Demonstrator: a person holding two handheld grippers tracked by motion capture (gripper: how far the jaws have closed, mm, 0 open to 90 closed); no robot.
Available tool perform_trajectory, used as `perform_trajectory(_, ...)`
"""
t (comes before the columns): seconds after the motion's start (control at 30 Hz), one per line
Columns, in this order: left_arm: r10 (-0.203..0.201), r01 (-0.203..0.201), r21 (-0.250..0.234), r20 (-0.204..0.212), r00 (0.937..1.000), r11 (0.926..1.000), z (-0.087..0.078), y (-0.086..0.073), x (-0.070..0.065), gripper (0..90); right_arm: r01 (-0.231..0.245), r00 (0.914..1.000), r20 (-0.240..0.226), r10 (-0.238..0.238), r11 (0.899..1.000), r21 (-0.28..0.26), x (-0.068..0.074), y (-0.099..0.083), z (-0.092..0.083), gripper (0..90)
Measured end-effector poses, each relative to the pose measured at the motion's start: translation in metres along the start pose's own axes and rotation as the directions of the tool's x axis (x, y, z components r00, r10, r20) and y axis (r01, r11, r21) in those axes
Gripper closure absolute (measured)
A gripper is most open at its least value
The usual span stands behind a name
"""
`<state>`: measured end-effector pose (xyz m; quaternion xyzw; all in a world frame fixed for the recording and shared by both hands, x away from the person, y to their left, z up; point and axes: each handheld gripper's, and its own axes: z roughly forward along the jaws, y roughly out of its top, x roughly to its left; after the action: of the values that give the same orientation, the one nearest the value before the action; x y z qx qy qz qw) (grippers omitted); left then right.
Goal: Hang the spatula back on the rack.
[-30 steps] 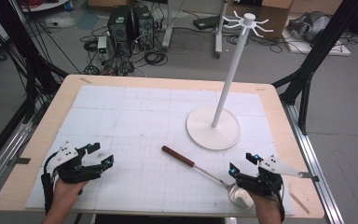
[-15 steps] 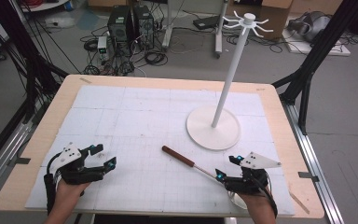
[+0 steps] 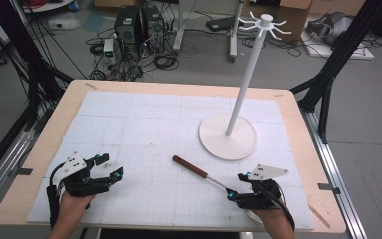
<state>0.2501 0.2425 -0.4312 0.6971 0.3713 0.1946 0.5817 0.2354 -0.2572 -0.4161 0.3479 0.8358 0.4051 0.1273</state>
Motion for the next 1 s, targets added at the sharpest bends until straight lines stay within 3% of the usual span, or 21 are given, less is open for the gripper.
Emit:
perform_trajectory(0.47,-0.009,0.009,0.002,0.002,1.0,1.0,0.0,0.0,0.002,22.7,0.042,0.999,-0.019,-0.04,0.993,0.114,-0.003,0.004,0.018,35.4)
perform_trajectory(0.8,-0.009,0.009,0.009,0.008,0.9999,0.9999,0.0,0.0,0.001,23.1,0.105,0.9936,-0.061,-0.095,0.976,0.192,-0.003,0.009,0.03,50.2)
perform_trajectory(1.0,-0.01,0.01,0.01,0.006,0.9999,0.9999,0.0,0.0,0.001,23.2,0.124,0.9911,-0.074,-0.111,0.971,0.203,-0.003,0.01,0.032,55.9)
